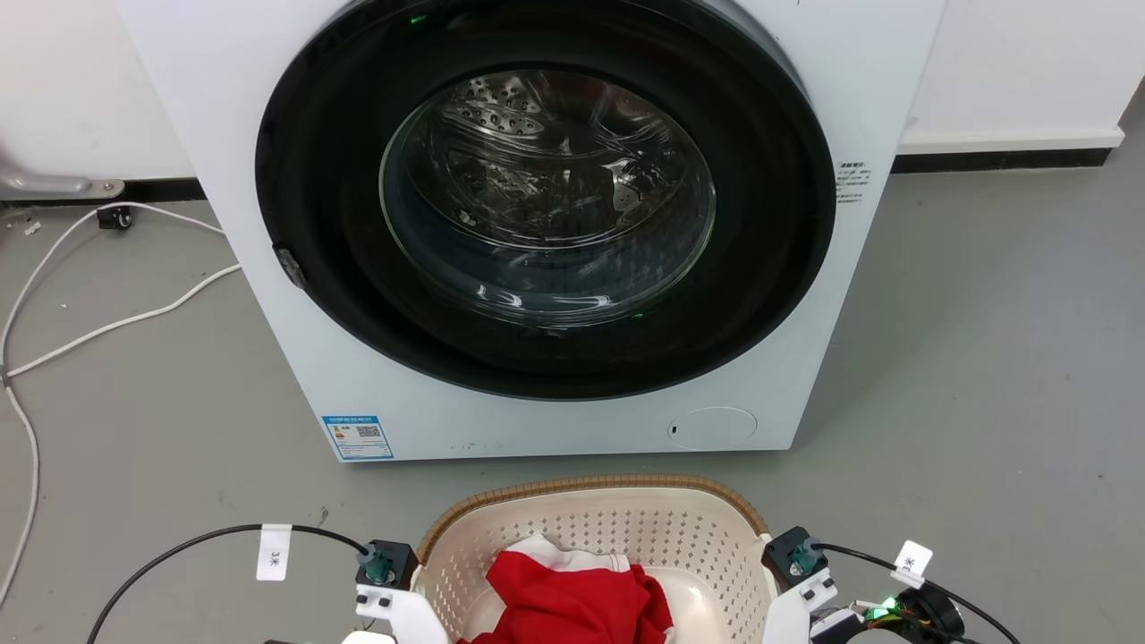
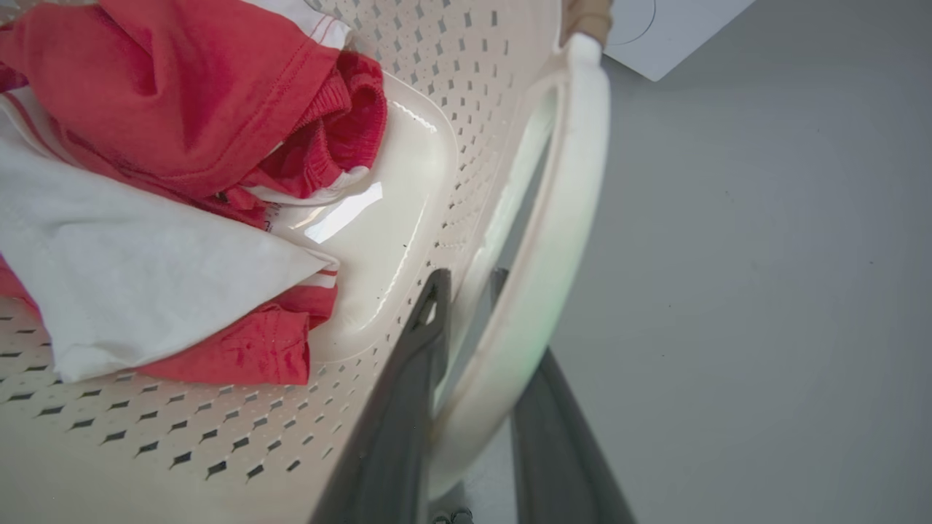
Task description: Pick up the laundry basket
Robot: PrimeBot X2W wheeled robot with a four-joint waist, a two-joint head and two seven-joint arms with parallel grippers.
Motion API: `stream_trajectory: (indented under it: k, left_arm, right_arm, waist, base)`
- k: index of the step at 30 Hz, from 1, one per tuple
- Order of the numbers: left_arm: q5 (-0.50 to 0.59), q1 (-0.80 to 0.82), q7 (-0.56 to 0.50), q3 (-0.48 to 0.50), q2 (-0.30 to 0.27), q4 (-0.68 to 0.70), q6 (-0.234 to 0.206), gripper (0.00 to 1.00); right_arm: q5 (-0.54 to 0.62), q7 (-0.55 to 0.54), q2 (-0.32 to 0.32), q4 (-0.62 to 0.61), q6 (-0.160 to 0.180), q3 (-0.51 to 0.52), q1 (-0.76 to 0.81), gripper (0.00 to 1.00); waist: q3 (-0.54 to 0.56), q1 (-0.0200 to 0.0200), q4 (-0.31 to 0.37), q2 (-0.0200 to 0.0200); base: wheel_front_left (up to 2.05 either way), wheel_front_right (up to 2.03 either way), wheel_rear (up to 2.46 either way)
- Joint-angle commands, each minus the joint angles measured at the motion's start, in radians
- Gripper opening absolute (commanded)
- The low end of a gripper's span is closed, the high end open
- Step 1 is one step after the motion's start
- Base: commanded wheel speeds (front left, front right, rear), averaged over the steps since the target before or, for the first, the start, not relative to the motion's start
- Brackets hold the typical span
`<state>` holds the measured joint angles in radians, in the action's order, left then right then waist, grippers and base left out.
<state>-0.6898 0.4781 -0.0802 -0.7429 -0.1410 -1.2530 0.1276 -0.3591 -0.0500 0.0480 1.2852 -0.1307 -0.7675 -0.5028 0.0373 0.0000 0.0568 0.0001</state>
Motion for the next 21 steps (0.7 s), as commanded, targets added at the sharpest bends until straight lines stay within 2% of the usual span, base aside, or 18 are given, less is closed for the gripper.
stream_trajectory:
  k: [1, 21]
  left_arm:
    - [-0.002, 0.011, 0.011, -0.007, -0.004, 0.003, 0.003, 0.00]
    - [-0.061, 0.024, 0.018, -0.063, -0.010, -0.004, 0.003, 0.00]
  right_arm:
    - [0.001, 0.004, 0.006, 0.001, 0.000, -0.007, -0.008, 0.00]
    - [-0.028, -0.002, 0.011, 0.004, 0.000, -0.031, -0.015, 0.00]
  waist:
    - [0.000, 0.0000, 0.000, -0.0001]
    - [-0.005, 0.0000, 0.003, -0.0001]
  base:
    - [0.00, 0.00, 0.00]
    - [0.00, 0.00, 0.00]
